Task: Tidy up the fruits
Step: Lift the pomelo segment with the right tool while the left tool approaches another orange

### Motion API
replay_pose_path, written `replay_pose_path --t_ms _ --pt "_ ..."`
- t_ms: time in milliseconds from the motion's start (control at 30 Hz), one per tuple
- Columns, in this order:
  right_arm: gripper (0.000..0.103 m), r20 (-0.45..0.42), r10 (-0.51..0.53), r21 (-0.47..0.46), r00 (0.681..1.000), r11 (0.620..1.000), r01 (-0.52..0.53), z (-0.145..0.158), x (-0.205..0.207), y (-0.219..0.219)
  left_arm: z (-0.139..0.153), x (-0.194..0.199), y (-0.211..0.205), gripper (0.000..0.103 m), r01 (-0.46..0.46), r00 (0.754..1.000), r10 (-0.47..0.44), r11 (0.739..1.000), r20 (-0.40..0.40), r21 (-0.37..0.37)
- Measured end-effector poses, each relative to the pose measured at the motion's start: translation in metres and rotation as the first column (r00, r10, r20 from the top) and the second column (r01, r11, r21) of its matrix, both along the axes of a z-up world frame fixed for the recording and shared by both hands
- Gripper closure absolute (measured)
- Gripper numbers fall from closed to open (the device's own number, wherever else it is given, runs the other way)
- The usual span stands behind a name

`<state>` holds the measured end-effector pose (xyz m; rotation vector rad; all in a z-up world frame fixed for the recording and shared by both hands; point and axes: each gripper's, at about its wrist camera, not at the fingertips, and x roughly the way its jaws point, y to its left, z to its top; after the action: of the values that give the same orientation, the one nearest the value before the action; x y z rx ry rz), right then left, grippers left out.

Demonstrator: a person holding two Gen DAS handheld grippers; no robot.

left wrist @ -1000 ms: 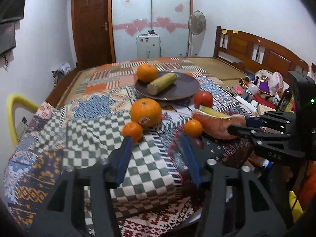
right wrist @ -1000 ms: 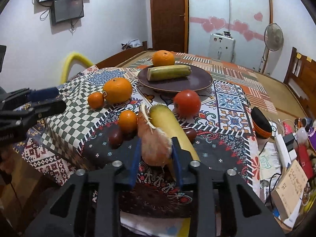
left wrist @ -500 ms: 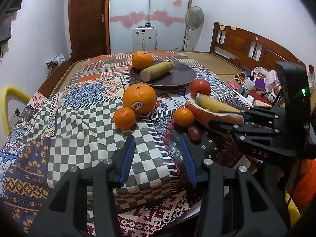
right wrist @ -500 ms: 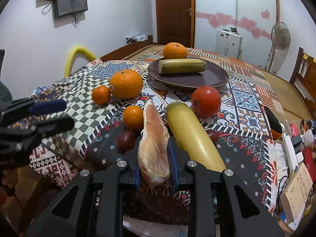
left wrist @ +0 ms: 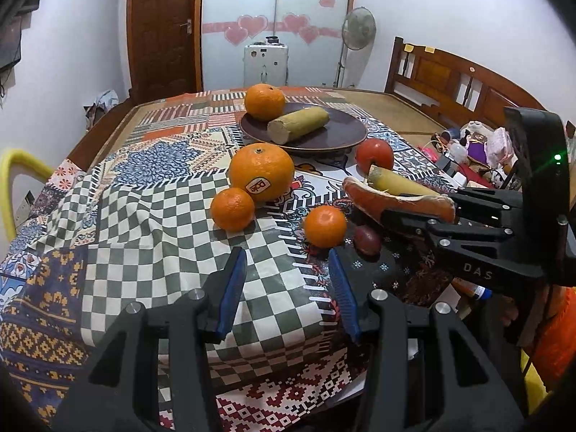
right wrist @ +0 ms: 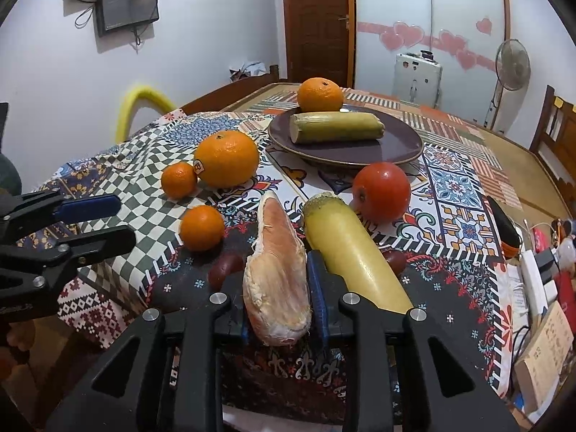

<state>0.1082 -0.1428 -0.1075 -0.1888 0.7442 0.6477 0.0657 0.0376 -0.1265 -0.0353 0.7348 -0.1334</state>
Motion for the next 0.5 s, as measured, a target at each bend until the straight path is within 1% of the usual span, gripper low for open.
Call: replay_pose_path --t_ms 167,333,400,500 --pt "0.079 0.021 0.0 0.04 1.0 0.999 -0.001 0.012 0.001 -0.004 -0.003 0.012 -0.002 0.055 0.007 1.0 -0.007 1.0 -0.024 0.004" --pt "0.079 0.048 -0.03 0.094 0.998 0.995 0.025 0.028 0.011 -0.015 0.006 0.027 0.001 0.054 -0.002 1.0 0.002 1.0 -0.011 0.002" --pt "0.079 0.055 -0.042 0.111 0.998 0.993 0.036 0.033 0.017 -0.019 0.013 0.036 0.002 0.049 -0.011 1.0 0.011 1.0 0.0 0.01" --pt "0.079 0.073 -0.064 0.12 0.995 0.991 0.055 0.038 0.028 -0.023 0.019 0.051 0.004 0.044 -0.025 1.0 0.025 0.999 0.01 0.032"
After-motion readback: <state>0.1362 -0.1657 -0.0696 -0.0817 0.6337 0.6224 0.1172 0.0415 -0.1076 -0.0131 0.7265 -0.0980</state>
